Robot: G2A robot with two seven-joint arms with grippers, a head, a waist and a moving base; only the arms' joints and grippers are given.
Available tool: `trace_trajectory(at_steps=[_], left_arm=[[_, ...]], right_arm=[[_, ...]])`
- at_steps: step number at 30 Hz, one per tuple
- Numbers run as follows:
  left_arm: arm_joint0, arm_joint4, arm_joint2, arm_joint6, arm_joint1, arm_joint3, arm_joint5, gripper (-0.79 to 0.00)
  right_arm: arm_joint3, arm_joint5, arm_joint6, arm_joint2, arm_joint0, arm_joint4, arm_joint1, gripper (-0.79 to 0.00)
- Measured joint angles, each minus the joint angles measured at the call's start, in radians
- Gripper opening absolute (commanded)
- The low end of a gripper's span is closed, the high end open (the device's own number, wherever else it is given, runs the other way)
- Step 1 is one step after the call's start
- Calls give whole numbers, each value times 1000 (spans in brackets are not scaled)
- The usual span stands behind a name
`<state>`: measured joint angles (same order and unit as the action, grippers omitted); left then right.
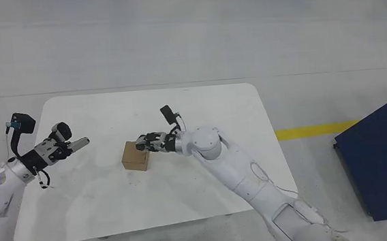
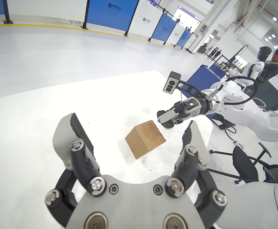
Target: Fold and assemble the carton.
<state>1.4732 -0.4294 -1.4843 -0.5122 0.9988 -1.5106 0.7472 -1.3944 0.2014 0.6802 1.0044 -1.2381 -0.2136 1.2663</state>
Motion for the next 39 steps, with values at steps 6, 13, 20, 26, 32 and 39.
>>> trace_trajectory(at_steps=[6, 13, 20, 26, 32, 39], left_arm=[[0, 0, 0, 0, 0, 0, 0, 0], [0, 0, 0, 0, 0, 0, 0, 0], [0, 0, 0, 0, 0, 0, 0, 0], [0, 0, 0, 0, 0, 0, 0, 0], [0, 0, 0, 0, 0, 0, 0, 0], [0, 0, 0, 0, 0, 0, 0, 0]], right_arm=[[52, 10, 16, 100, -68, -50, -23, -785], [176, 89, 2, -8, 5, -51, 7, -785], [227, 49, 37, -91, 67, -63, 34, -785], [250, 16, 27, -70, 72, -91, 33, -785], [224, -128, 70, 50, 40, -210, 13, -785], [220, -227, 87, 183, 39, -369, -1, 0]])
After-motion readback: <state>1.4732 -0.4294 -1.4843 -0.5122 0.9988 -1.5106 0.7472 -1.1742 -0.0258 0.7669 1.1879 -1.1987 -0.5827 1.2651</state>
